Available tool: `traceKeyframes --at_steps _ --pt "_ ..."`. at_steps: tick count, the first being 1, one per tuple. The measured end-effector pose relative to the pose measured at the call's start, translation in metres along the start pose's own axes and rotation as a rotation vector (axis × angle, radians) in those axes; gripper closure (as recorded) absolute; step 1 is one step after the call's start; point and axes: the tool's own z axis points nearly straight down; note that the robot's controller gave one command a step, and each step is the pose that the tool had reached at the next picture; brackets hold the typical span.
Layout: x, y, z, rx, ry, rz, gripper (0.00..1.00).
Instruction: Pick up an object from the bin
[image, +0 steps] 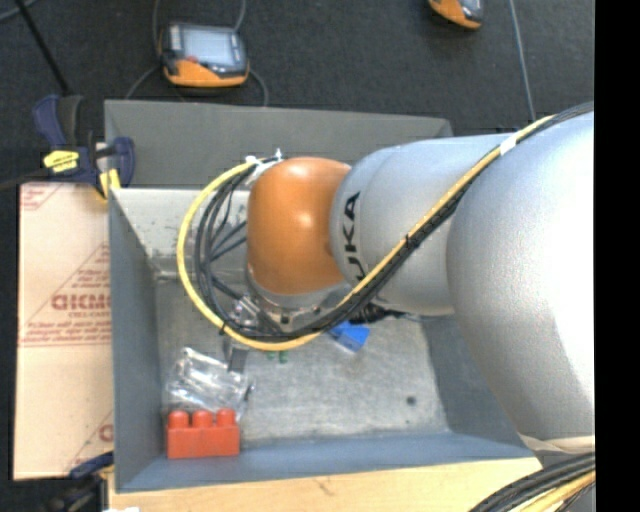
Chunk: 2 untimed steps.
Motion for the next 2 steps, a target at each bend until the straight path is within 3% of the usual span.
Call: traceKeyframes --at_steps 1,2 --pt "-0.001 0.0 -0.001 -0.001 -0.002 0.0 0.0" --pt "0.028 0.03 0.072 0.0 -0.01 -0.484 0.0"
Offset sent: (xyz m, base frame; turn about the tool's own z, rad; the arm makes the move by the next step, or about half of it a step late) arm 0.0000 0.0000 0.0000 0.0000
